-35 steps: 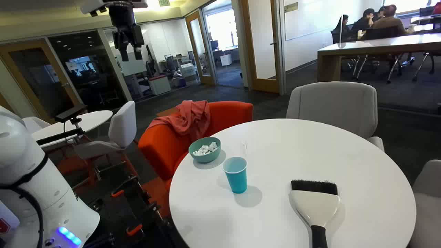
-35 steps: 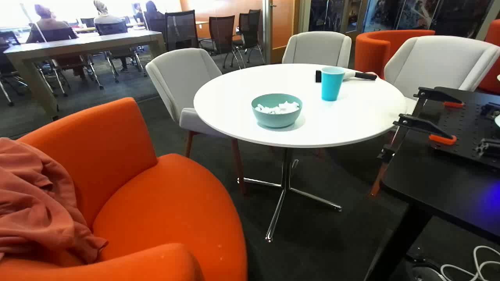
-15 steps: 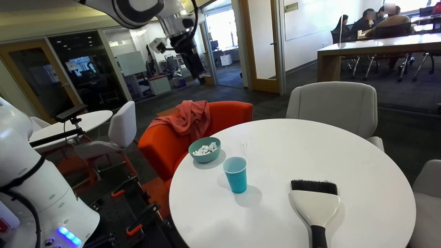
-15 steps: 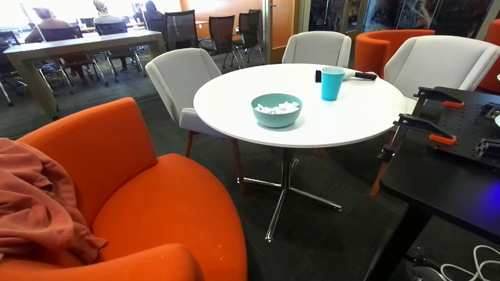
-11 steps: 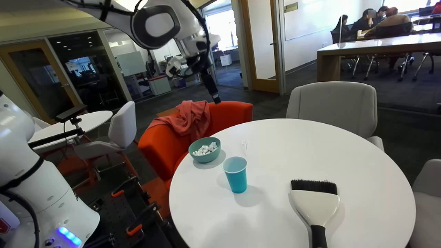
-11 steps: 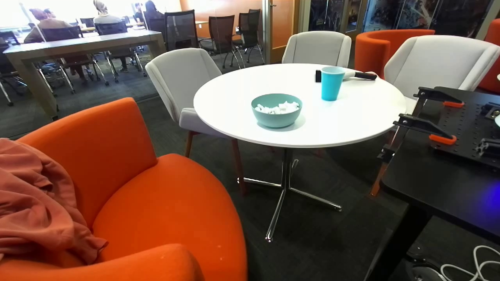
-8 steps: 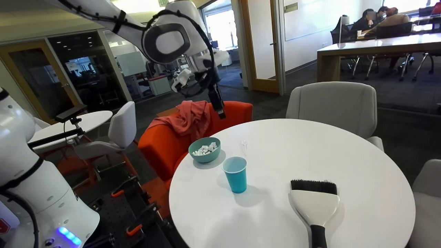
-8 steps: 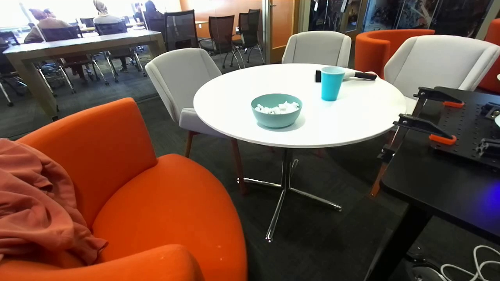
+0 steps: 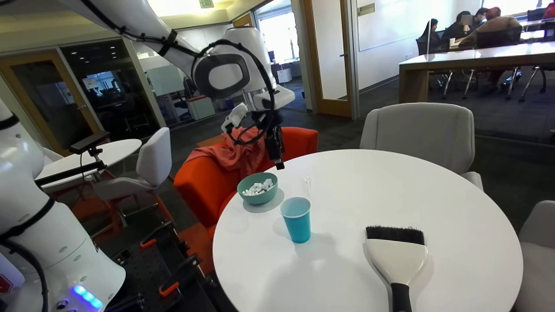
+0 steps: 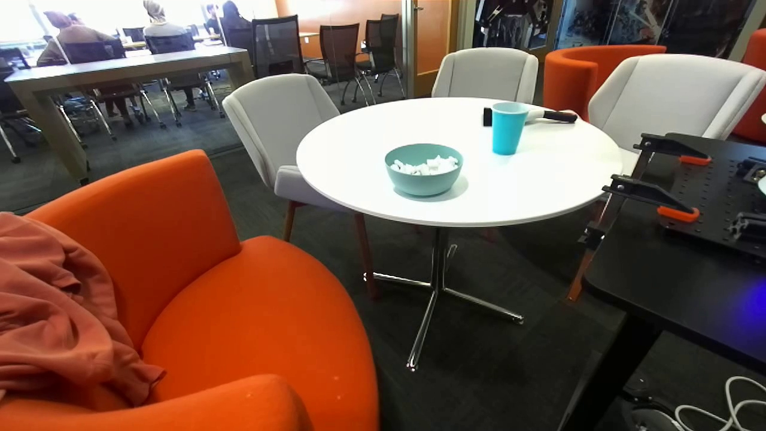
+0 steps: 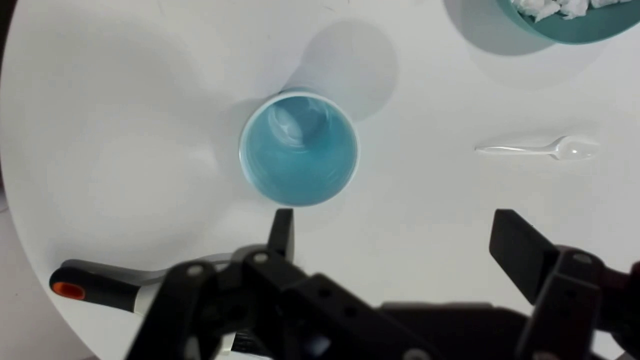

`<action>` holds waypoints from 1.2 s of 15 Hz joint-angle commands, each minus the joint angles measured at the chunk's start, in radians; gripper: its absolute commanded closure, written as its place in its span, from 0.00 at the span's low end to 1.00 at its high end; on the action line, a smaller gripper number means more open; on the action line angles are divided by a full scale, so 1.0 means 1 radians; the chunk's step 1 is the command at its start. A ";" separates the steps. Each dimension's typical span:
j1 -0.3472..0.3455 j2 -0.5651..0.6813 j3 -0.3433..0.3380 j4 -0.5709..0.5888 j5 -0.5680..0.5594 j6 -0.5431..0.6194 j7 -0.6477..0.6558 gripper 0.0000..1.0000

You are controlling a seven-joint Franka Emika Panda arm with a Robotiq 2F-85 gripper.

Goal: Move the light blue cup to the right, move the green bowl to the right, stir the contents in the bowl using the white spoon on the table

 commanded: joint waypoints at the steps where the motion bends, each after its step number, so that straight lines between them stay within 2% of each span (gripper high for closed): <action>1: 0.020 0.038 -0.020 0.033 0.006 0.000 0.062 0.00; 2: 0.018 0.062 -0.019 0.052 0.031 -0.028 0.064 0.00; 5: 0.016 0.130 -0.013 0.083 0.109 -0.007 0.070 0.00; 12: 0.003 0.328 -0.013 0.185 0.240 0.092 0.050 0.00; 17: 0.009 0.446 -0.027 0.253 0.264 0.125 0.056 0.00; 18: 0.012 0.461 -0.032 0.262 0.260 0.126 0.057 0.25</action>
